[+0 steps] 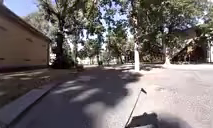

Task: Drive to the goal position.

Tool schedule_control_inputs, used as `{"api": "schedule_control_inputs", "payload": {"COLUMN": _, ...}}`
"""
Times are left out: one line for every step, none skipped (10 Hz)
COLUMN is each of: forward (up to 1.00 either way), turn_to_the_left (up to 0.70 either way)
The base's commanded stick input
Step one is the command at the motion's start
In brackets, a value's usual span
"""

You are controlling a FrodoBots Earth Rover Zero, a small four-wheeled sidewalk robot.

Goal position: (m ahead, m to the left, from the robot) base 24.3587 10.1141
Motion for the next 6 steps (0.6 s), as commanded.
{"api": "schedule_control_inputs", "payload": {"forward": 0.7, "turn_to_the_left": 0.0}}
{"api": "schedule_control_inputs", "payload": {"forward": 0.7, "turn_to_the_left": 0.0}}
{"api": "schedule_control_inputs", "payload": {"forward": 0.7, "turn_to_the_left": 0.0}}
{"api": "schedule_control_inputs", "payload": {"forward": 0.7, "turn_to_the_left": 0.0}}
{"api": "schedule_control_inputs", "payload": {"forward": 0.7, "turn_to_the_left": 0.0}}
{"api": "schedule_control_inputs", "payload": {"forward": 0.7, "turn_to_the_left": 0.0}}
